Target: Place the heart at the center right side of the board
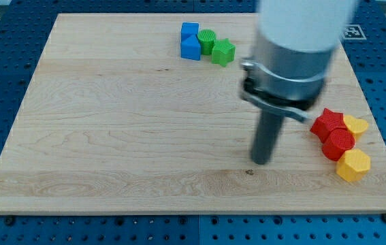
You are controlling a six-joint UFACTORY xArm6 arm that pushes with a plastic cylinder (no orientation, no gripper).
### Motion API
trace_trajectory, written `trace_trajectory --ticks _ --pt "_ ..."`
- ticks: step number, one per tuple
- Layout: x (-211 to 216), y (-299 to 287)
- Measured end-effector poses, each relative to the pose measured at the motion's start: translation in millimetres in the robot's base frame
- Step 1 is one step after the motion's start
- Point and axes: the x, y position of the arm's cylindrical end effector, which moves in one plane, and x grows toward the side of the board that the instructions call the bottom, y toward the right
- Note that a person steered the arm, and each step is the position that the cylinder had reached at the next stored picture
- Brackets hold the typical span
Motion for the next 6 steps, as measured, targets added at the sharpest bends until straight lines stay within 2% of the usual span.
trace_trajectory --ticks 1,3,4,6 --pt "9.7 28.6" --pt "15.7 28.2" --pt "-10.3 14.4" --pt "-131.4 7.3"
